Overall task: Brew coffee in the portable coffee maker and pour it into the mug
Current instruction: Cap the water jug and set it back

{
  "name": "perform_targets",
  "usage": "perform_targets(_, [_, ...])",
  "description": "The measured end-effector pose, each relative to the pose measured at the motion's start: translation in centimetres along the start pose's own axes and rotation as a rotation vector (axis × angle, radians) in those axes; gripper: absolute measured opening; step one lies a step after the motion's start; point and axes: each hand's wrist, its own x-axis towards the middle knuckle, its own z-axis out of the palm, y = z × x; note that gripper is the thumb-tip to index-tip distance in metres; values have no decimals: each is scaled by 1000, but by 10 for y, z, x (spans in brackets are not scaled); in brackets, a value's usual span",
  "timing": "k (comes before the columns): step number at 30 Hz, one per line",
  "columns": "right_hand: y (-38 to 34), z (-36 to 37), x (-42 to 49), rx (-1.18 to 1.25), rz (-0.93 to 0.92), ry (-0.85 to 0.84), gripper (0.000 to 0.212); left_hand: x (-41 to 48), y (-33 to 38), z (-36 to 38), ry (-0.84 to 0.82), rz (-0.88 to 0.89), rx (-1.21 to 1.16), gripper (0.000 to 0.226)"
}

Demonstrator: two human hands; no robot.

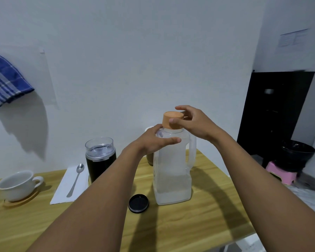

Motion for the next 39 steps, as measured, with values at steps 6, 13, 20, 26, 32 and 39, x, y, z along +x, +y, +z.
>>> perform_targets(6, [-1,18,2,-125,-8,191,66,1,0,0,-13,12,8,91])
perform_targets(13, [5,8,-4,178,5,8,55,1,-1,1,6,3,-7,84])
perform_targets(20, [13,21,-2,209,14,69,64,2,-3,0,-5,-1,-25,84])
perform_targets(26, [17,17,-4,225,5,148,60,3,-5,1,-7,10,-41,84])
perform_targets(32, [13,14,-2,309,39,21,61,4,-5,1,-2,20,-32,82])
perform_targets(39, [12,35,1,204,16,187,66,4,-6,0,-8,21,-2,86])
